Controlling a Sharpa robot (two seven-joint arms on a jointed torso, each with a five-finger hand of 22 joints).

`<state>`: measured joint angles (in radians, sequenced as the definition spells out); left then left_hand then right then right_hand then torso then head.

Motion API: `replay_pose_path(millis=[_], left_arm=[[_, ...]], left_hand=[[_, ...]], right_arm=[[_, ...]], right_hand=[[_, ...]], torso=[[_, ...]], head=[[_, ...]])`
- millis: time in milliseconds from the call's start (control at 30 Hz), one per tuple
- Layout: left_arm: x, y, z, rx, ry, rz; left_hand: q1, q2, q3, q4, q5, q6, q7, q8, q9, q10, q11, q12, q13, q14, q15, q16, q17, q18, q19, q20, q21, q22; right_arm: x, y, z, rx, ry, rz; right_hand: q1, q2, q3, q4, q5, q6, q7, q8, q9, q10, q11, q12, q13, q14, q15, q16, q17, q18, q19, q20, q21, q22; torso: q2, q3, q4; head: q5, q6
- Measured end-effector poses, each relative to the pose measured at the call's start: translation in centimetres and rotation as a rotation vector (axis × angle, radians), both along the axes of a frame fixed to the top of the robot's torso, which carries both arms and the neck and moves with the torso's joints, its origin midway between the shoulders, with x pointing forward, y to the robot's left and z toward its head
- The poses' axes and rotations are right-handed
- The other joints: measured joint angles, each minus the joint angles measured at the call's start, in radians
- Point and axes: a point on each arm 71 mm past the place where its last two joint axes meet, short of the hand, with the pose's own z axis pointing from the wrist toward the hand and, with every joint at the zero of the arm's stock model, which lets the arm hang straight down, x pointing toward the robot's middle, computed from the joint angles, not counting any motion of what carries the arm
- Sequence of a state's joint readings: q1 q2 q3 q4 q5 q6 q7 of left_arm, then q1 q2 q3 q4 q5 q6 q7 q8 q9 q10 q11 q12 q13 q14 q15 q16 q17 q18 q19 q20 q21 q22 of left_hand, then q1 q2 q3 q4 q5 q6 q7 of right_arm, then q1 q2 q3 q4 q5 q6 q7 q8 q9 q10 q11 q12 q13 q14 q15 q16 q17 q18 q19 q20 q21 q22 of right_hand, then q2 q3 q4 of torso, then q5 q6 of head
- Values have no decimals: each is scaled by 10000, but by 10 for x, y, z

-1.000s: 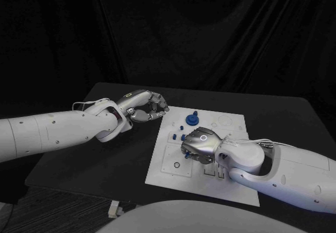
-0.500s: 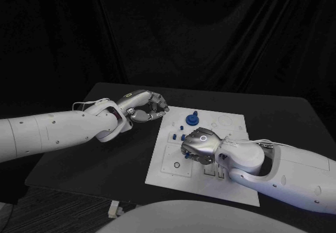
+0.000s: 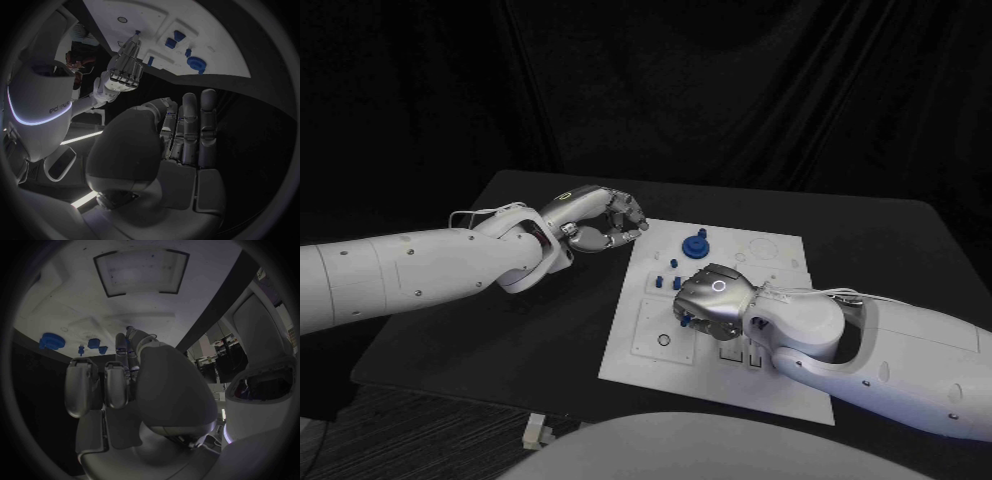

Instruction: Assemble the parts on the task board

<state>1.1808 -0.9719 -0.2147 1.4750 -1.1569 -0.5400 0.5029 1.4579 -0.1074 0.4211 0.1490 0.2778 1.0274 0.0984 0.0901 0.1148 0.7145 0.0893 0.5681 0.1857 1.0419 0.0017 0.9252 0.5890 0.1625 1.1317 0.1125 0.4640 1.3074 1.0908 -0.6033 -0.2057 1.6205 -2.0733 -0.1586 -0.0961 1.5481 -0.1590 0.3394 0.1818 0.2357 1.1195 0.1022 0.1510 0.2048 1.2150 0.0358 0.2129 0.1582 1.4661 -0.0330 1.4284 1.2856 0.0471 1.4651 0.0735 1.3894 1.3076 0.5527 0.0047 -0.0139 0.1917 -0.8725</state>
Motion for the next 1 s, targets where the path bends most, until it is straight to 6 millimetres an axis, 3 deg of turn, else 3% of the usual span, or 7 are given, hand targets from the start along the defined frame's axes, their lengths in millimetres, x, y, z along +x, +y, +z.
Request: replay_pose_path(millis=[333,467,1000], left_arm=[[0,0,0,4,8,1],[0,0,0,6,12,2],[0,0,-1,18,45,3]], left_hand=[[0,0,0,0,0,0,0,0,0,0,0,0,0,0,0,0,0,-1,0,0,0,0],[0,0,0,0,0,0,0,0,0,0,0,0,0,0,0,0,0,-1,0,0,0,0],[0,0,0,0,0,0,0,0,0,0,0,0,-27,0,0,-39,-9,0,-36,-36,0,-1]], right_arm=[[0,0,-1,-27,16,-12],[0,-1,-3,-52,38,-35],[-1,0,-6,-69,104,-19]], right_hand=[[-104,-1,0,0,-2,-29,-26,-4,-1,0,0,0,1,0,0,-17,-53,0,0,0,-1,-1],[-223,-12,1,1,5,-335,-40,-222,-66,0,0,0,0,0,0,-41,-85,0,0,0,-51,-1],[-274,39,19,-17,-44,-355,-35,-233,-89,0,0,0,-1,1,-72,-80,-138,0,0,0,-91,-2]], torso=[[0,-1,0],[1,-1,1],[2,-1,5]], head=[[-6,0],[15,0],[24,0]])
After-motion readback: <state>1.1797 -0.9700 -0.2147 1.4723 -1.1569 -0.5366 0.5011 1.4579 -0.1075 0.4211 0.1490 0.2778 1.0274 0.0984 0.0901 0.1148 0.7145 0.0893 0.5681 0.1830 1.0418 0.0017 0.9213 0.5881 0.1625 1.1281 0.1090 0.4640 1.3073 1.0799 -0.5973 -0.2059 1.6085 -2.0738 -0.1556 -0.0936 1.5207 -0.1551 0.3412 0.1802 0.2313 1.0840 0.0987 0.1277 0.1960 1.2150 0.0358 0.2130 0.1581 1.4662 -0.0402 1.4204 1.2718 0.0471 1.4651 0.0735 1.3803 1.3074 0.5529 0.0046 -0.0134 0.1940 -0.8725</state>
